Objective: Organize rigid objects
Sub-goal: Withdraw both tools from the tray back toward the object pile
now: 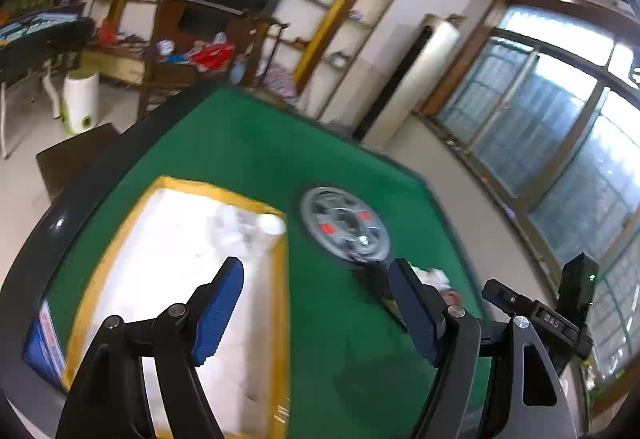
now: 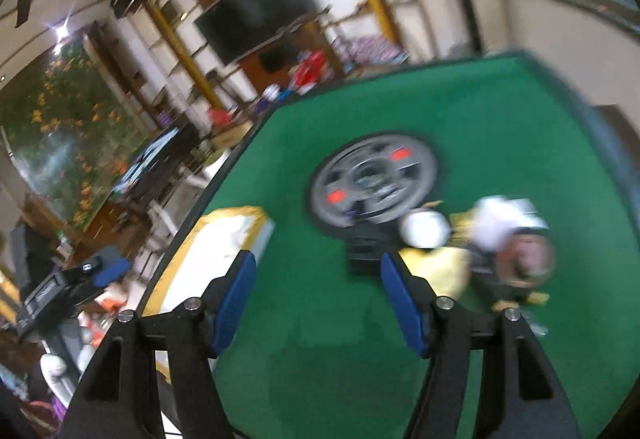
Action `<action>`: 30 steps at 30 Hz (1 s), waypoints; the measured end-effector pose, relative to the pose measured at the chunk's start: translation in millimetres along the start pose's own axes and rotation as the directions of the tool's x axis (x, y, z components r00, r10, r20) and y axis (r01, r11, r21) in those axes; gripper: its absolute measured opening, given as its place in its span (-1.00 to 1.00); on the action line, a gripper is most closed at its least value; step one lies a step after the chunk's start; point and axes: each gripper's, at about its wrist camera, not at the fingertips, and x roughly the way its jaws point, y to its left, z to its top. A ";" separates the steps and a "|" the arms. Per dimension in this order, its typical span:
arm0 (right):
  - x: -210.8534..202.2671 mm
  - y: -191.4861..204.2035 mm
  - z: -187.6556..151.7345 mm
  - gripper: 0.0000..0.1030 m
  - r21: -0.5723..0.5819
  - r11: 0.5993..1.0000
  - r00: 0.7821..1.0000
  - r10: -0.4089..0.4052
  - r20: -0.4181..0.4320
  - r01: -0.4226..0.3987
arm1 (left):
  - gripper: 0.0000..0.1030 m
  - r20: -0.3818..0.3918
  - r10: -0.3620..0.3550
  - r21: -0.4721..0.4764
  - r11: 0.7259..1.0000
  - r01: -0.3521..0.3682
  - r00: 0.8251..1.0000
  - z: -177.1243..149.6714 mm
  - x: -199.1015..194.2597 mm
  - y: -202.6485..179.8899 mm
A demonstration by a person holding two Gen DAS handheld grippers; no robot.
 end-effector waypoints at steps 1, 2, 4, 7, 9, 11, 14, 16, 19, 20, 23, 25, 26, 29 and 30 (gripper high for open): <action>-16.9 -6.1 -1.7 0.26 0.006 1.000 1.000 -0.012 0.019 0.011 | 0.52 0.003 -0.035 -0.001 0.999 0.035 0.999 -2.7 -8.3 -7.3; -35.2 -12.9 -3.2 0.26 0.015 1.000 0.999 -0.019 0.043 0.018 | 0.52 0.006 -0.074 0.004 0.997 0.074 0.997 -5.3 -17.9 -17.2; -69.9 -23.4 -4.5 0.33 0.022 0.999 0.995 -0.030 0.097 0.028 | 0.52 0.032 -0.130 0.032 0.991 0.129 0.991 -8.4 -38.2 -35.0; -109.6 -27.2 -3.7 0.41 0.011 0.998 0.986 -0.059 0.158 0.058 | 0.52 0.076 -0.168 0.089 0.983 0.161 0.983 -9.7 -63.8 -56.8; -132.2 -26.1 0.7 0.41 -0.020 0.996 0.979 -0.086 0.184 0.092 | 0.52 0.122 -0.193 0.136 0.975 0.176 0.974 -6.2 -81.2 -72.5; -151.4 -25.1 6.8 0.41 -0.027 0.995 0.974 -0.091 0.207 0.099 | 0.52 0.150 -0.219 0.151 0.969 0.197 0.964 0.8 -93.1 -86.1; -189.0 -29.7 22.9 0.41 0.005 0.998 0.967 -0.055 0.247 0.055 | 0.52 0.161 -0.278 0.149 0.955 0.255 0.947 16.0 -110.4 -98.7; -215.5 -30.4 32.2 0.41 0.016 0.999 0.961 -0.036 0.274 0.033 | 0.52 0.152 -0.319 0.151 0.943 0.296 0.936 29.8 -127.7 -109.1; -248.0 -22.0 49.1 0.41 0.020 0.998 0.950 -0.069 0.305 0.066 | 0.52 0.143 -0.339 0.165 0.935 0.315 0.930 52.5 -159.6 -120.0; -260.2 -18.3 59.1 0.41 0.028 0.997 0.949 -0.082 0.303 0.077 | 0.52 0.139 -0.338 0.171 0.934 0.313 0.931 67.0 -179.2 -124.8; -289.4 -7.4 86.6 0.41 0.040 0.995 0.948 -0.101 0.301 0.093 | 0.52 0.207 -0.310 0.221 0.939 0.264 0.928 100.5 -233.7 -144.8; -317.4 3.1 111.2 0.41 0.044 0.991 0.934 -0.134 0.331 0.127 | 0.53 0.349 -0.229 0.267 0.954 0.138 0.908 129.0 -285.3 -157.9; -337.0 10.4 127.0 0.41 0.050 0.985 0.917 -0.169 0.360 0.162 | 0.57 0.392 -0.197 0.275 0.957 0.090 0.899 140.1 -303.0 -162.8; -372.9 27.2 166.8 0.41 0.057 0.973 0.903 -0.227 0.366 0.222 | 0.75 0.494 -0.075 0.234 0.971 -0.050 0.866 178.7 -353.9 -170.8; -384.4 34.5 181.4 0.46 0.058 0.966 0.896 -0.256 0.363 0.252 | 0.84 0.500 -0.045 0.240 0.967 -0.089 0.865 187.2 -360.4 -172.0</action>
